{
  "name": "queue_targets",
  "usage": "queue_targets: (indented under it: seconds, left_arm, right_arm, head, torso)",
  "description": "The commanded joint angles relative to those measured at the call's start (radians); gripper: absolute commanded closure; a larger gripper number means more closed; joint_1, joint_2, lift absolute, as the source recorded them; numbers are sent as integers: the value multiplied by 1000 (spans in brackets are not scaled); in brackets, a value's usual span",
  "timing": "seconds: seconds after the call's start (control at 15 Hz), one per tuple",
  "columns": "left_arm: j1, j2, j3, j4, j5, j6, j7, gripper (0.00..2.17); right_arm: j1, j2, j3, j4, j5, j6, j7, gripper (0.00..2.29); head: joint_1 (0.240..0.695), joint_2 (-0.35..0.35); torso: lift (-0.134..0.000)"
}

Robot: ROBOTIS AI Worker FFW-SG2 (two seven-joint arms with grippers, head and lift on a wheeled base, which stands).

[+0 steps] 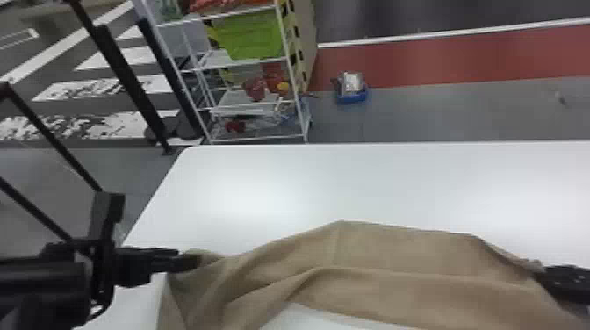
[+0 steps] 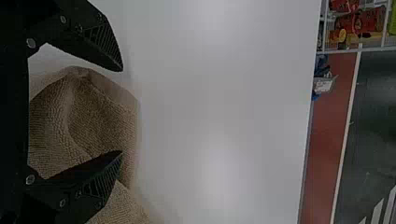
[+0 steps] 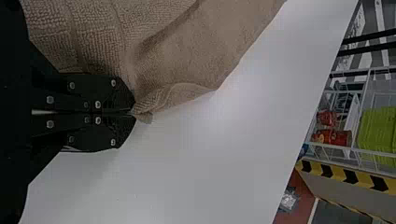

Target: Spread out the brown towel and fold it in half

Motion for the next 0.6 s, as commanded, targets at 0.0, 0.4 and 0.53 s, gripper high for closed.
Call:
queue_targets:
  seconds: [0.0,0.4,0.53]
  left_arm:
    - [0,-1,-10,0,-3,0,-5,417]
    - [13,-17,-17,-31,-3,-25,-11,1359]
    - [20,-17,-16,-54,-1,-18,-16,1534]
  right_arm:
    - [1,0,-1,-5,-2,0,1,1656]
    - [27,0,-34,-28,-26,-3,7,1656]
    - [32,2,-38,-32,-28,-6,7,1656]
  head:
    - [695,284]
    - [695,264]
    - [695,255]
  torso:
    - [-124]
    - [-124]
    - [-124]
